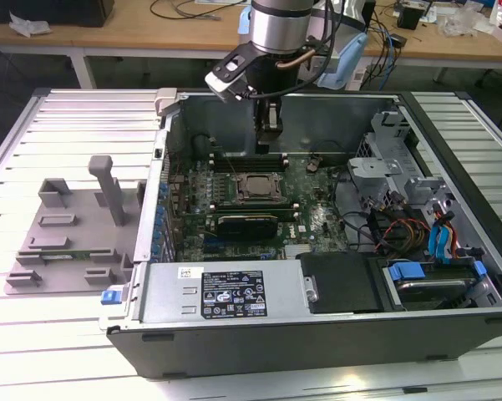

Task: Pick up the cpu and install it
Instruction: 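Close the cpu cover, then install the first cpu locking lever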

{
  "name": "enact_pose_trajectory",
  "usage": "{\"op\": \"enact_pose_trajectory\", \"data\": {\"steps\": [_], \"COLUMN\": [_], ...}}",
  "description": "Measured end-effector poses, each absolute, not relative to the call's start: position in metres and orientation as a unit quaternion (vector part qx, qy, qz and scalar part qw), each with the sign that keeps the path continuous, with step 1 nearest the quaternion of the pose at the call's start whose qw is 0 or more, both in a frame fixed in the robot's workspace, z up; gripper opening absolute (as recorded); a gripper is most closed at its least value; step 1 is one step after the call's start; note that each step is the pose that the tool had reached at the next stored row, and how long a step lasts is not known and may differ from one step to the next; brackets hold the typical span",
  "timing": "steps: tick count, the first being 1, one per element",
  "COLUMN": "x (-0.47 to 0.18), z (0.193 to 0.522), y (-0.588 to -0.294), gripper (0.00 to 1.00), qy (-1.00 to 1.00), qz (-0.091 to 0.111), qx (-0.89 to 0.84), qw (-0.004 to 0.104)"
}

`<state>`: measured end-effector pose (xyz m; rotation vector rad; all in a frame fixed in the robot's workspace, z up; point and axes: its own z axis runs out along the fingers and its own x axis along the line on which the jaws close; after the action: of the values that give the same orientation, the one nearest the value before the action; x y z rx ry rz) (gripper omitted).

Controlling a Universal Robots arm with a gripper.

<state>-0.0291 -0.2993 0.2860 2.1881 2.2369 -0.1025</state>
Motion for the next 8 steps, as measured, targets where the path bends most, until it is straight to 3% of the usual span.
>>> {"op": "enact_pose_trajectory", "data": {"steps": [8], "x": [-0.0291], "z": [0.2860], "y": [-0.2993], "gripper": [0.11], "qy": [0.756], "qz": [-0.032], "qx": [0.654], "qw": [0.007]}}
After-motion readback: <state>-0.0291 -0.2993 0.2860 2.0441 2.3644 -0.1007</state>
